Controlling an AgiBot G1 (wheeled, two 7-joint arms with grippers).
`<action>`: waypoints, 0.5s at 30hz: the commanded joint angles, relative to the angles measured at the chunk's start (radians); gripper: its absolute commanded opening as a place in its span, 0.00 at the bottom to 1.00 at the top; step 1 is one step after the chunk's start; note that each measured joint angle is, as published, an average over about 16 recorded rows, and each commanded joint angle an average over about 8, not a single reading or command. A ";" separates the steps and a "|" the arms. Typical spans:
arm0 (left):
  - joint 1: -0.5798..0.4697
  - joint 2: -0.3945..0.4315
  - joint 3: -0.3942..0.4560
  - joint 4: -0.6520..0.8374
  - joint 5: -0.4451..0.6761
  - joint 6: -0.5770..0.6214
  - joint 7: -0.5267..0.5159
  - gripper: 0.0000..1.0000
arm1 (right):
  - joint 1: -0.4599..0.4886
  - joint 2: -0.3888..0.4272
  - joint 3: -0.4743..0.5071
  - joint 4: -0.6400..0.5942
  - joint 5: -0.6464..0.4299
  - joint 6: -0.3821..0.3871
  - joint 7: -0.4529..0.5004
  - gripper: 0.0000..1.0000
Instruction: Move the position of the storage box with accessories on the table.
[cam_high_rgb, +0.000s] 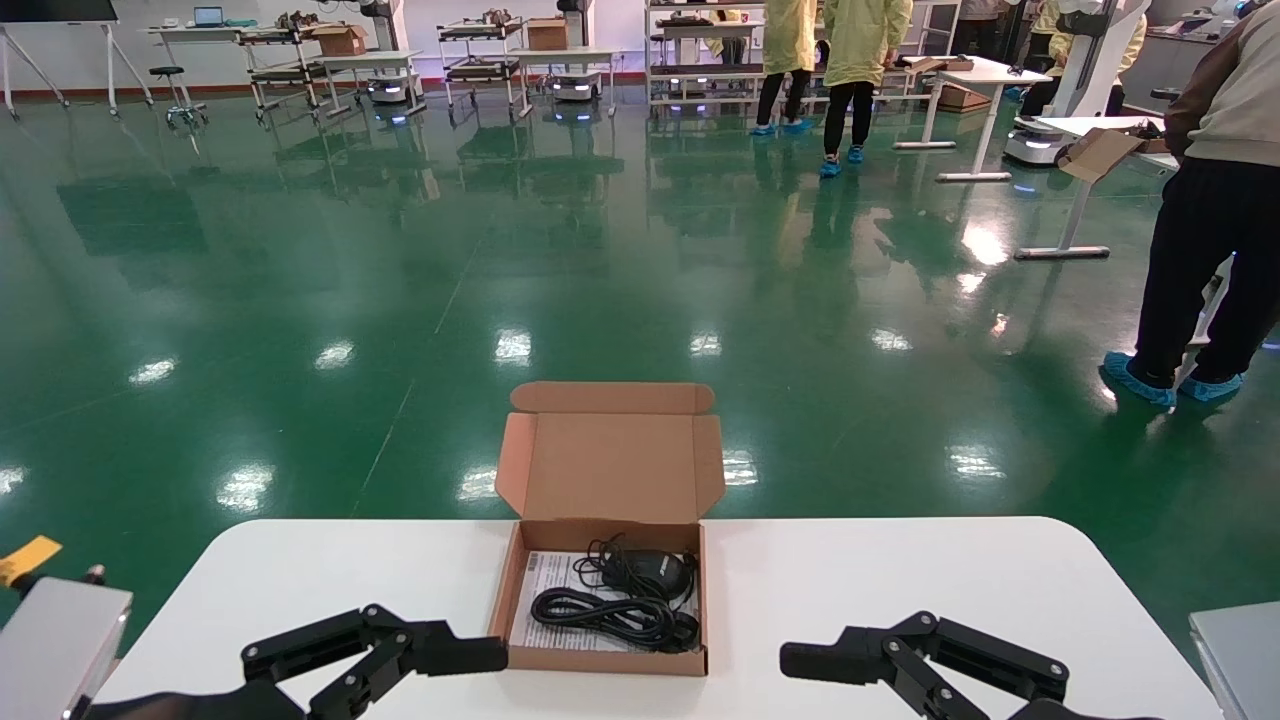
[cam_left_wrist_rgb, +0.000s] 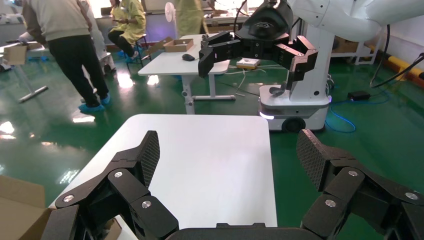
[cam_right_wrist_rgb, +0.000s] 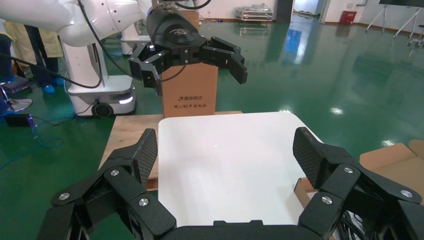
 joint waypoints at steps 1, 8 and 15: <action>0.000 0.000 0.000 0.000 0.000 0.000 0.000 1.00 | 0.000 0.000 0.000 0.000 0.000 0.000 0.000 1.00; 0.000 0.000 0.000 0.000 0.000 0.000 0.000 1.00 | 0.000 0.000 0.000 0.000 0.000 0.000 0.000 1.00; 0.000 0.000 0.000 0.000 0.000 0.000 0.000 1.00 | 0.000 0.000 0.000 0.000 0.000 0.000 0.000 1.00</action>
